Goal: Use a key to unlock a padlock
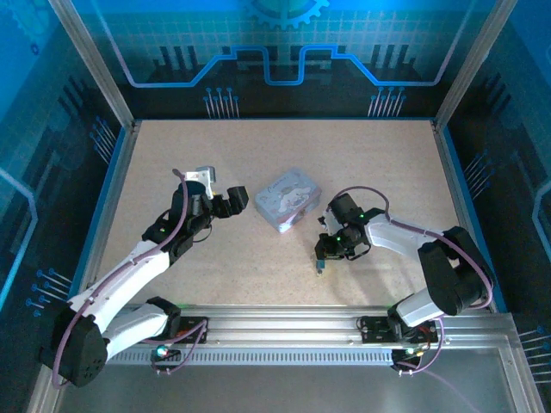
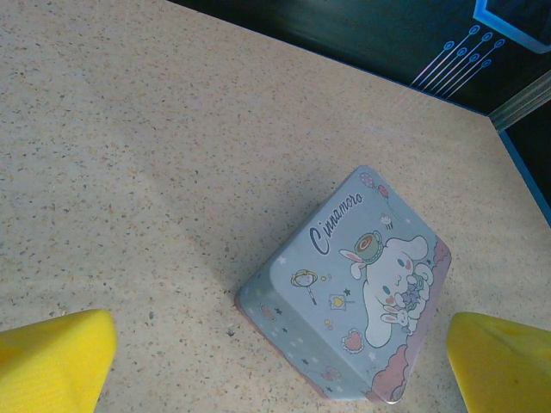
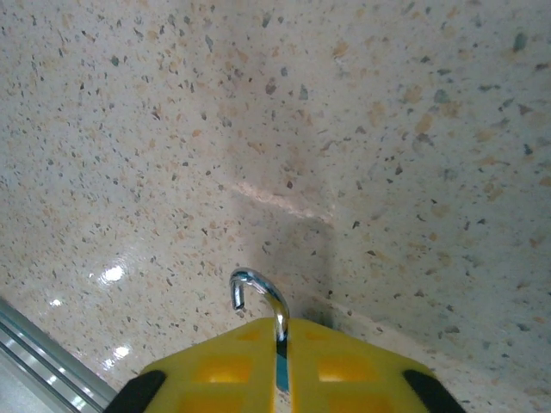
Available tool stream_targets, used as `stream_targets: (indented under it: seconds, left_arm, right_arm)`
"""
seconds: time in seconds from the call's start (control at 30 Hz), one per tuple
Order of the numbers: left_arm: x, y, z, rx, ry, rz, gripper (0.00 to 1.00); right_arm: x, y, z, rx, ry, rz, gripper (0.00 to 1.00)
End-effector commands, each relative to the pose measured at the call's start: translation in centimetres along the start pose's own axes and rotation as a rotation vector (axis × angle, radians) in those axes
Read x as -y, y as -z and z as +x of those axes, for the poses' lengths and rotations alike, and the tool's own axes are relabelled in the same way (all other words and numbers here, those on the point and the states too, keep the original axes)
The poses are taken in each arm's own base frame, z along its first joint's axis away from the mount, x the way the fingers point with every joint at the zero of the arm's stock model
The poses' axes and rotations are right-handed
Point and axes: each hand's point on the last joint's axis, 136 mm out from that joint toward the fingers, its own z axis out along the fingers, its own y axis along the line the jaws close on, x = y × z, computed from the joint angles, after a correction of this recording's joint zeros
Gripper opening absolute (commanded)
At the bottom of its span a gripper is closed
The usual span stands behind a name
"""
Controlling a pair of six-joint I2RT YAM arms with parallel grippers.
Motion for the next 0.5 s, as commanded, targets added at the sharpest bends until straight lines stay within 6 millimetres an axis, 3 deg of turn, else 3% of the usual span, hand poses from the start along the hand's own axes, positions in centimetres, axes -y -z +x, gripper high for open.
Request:
stream_targets:
  seconds: [0.0,0.27,0.47]
  left_arm:
    - [-0.3,0.1,-0.3,0.009,-0.021,-0.014,0.99]
    - [-0.4,0.1,-0.3,0.008,-0.021,-0.017,0.99]
    - [-0.3,0.3,-0.8,0.021,-0.02,-0.012,0.99]
  right_arm:
    - [-0.5,0.4,-0.6,0.024,0.032,0.007,0.18]
    - [-0.6,2.6,-1.2,0.083,0.058,0.043,0.22]
    - [-0.9,5.7,-2.3,0.179,0.111,0.078,0.25]
